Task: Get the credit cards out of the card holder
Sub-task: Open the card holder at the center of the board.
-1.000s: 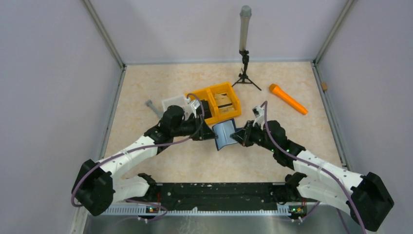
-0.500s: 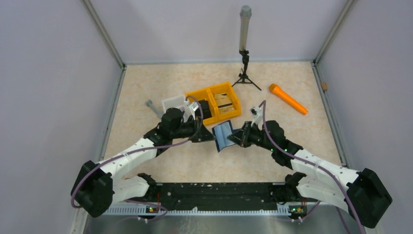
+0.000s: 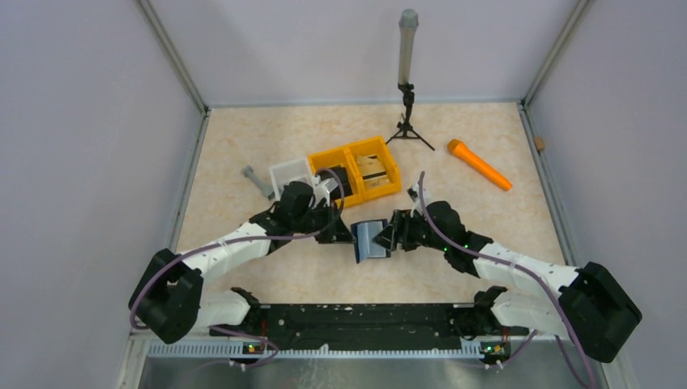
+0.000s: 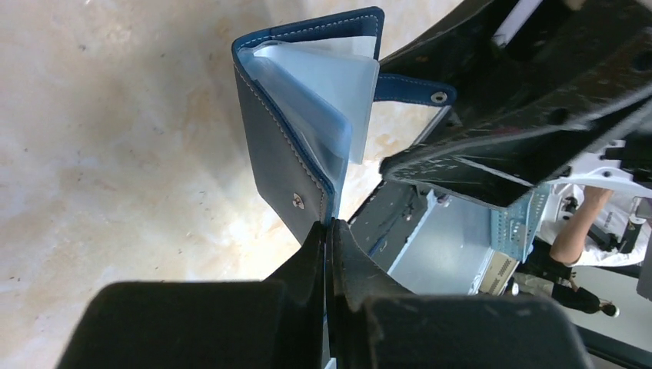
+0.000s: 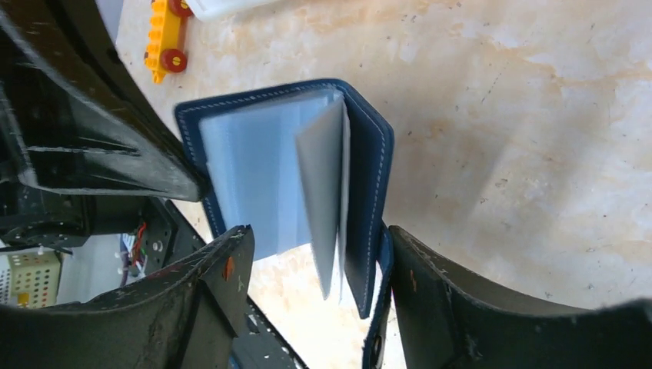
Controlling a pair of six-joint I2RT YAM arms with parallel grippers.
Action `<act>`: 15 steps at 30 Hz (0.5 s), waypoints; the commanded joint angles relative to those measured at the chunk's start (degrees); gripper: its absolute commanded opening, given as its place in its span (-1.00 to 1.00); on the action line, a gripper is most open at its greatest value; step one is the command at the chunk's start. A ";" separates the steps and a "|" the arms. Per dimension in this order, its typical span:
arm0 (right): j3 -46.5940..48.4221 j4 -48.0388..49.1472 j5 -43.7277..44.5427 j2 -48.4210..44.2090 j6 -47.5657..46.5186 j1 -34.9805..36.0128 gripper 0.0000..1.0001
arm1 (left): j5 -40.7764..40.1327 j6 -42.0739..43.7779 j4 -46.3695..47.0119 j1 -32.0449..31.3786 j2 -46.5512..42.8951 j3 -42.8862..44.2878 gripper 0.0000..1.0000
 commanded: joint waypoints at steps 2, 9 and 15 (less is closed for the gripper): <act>-1.34 7.67 -3.92 -0.10 -1.99 -0.14 0.47 | 0.85 2.40 -1.44 0.13 4.08 2.92 -1.00; -1.54 7.78 -2.84 3.32 -2.69 -0.14 0.70 | 1.73 2.40 -1.74 0.13 7.97 4.31 -1.00; -0.53 5.00 -1.01 4.52 -3.48 0.14 0.69 | 1.32 3.46 -4.22 0.18 9.54 6.08 -1.00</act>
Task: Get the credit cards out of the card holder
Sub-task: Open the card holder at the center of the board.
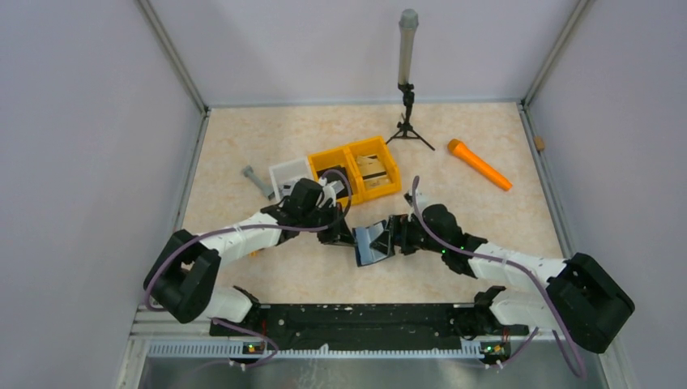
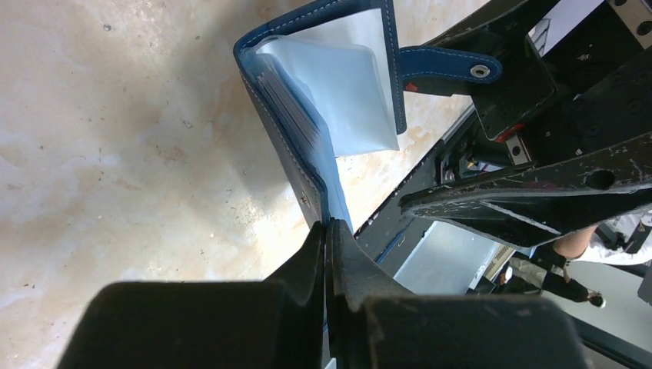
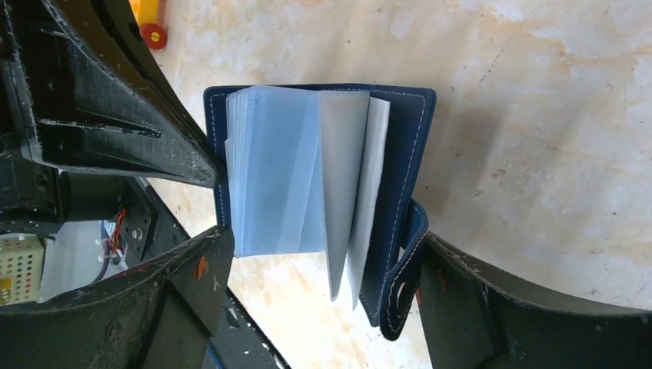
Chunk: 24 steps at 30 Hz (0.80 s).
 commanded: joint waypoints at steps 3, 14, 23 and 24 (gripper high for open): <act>2.34 0.21 -0.62 1.53 -1.92 1.08 0.72 | 2.85 -0.03 3.37 0.16 0.43 1.87 -1.00; 1.55 9.86 -5.40 6.85 2.75 2.59 0.78 | 2.75 -0.50 4.35 0.08 2.01 1.79 -1.00; 2.56 9.27 -5.09 8.42 2.83 3.19 0.76 | 3.37 -0.82 4.84 0.05 1.98 1.89 -1.00; 2.93 8.05 -4.43 8.50 2.41 3.32 0.73 | 3.31 -0.81 4.84 0.04 1.87 1.89 -1.00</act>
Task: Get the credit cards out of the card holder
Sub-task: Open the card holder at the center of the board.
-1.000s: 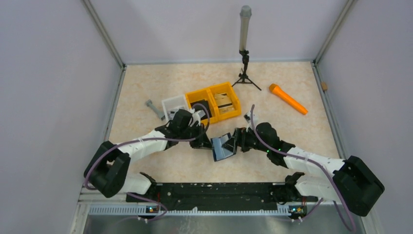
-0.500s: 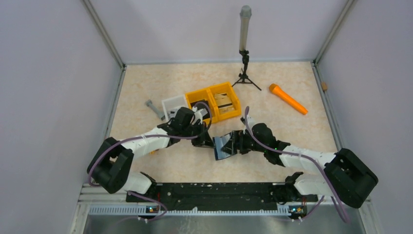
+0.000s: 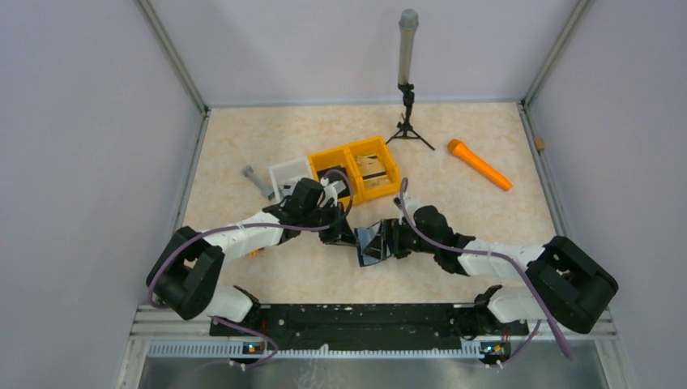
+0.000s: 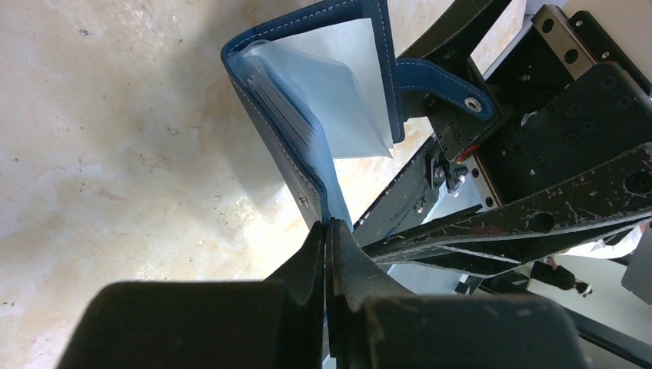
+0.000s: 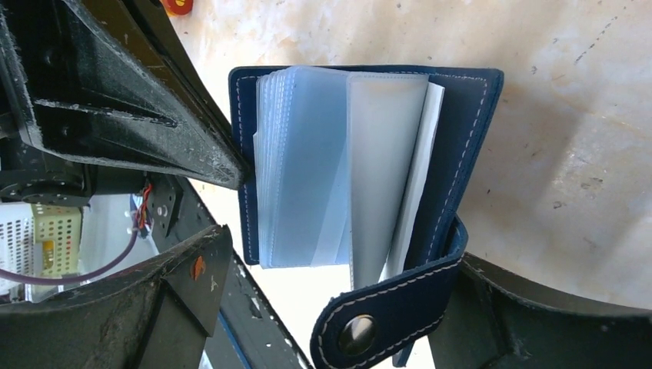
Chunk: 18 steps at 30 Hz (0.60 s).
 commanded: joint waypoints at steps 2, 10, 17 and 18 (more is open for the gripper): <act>3.22 -1.35 1.98 0.85 -1.42 1.12 0.69 | 1.34 -0.13 2.92 0.05 -0.17 1.29 -1.00; 7.16 -9.82 7.94 2.21 -5.47 3.33 0.52 | 1.65 0.77 2.74 0.08 -0.44 1.49 -1.00; 6.82 -14.90 12.39 -1.18 -6.43 3.24 0.42 | -1.68 3.93 -3.10 0.19 -0.96 2.63 -1.00; 6.44 -15.22 12.79 -1.67 -6.32 3.20 0.42 | -2.73 4.53 -4.30 0.16 -0.95 2.95 -1.00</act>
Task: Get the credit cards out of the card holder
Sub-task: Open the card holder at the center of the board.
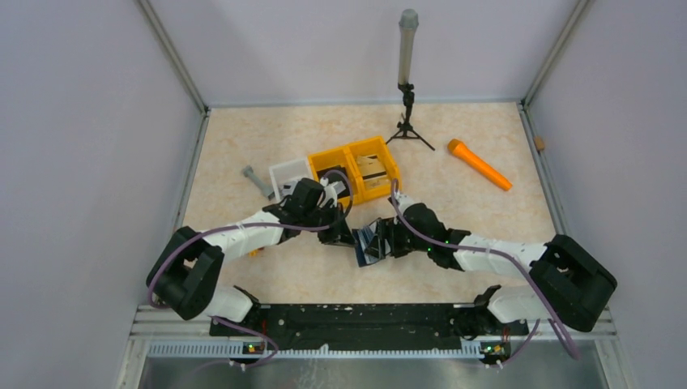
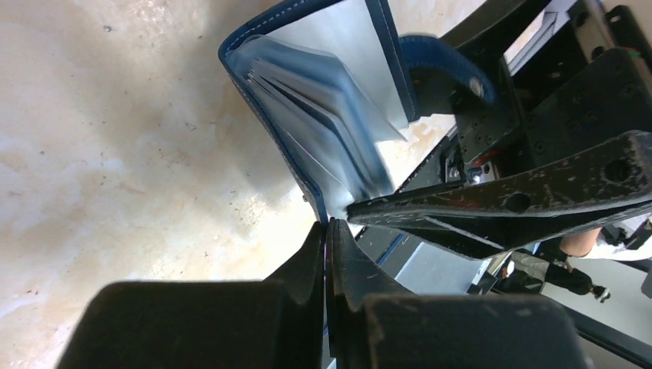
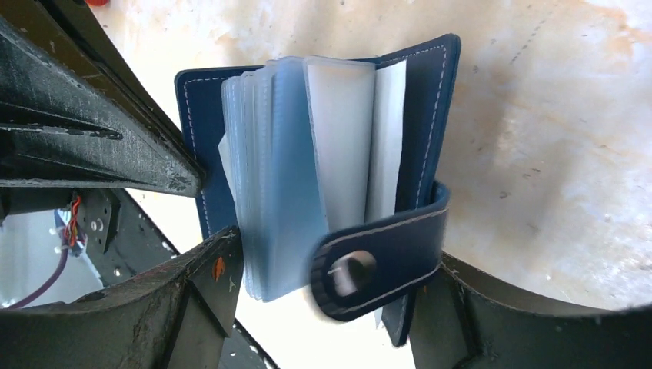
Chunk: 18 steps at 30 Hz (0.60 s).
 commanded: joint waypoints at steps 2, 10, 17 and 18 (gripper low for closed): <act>0.23 -3.71 5.10 -3.27 -1.45 -0.17 0.35 | -3.08 4.10 -4.52 0.13 -0.78 2.98 -1.00; -3.77 1.11 0.77 -4.72 0.62 -3.36 0.53 | -5.74 6.33 -7.78 0.12 -0.09 3.41 -1.00; -2.09 -2.14 3.57 -3.41 0.14 -3.87 0.71 | -6.81 7.30 -9.06 0.08 0.76 3.87 -1.00; -1.86 -2.72 4.24 -3.45 -0.18 -3.87 0.75 | -6.86 7.39 -9.09 0.11 0.81 3.90 -1.00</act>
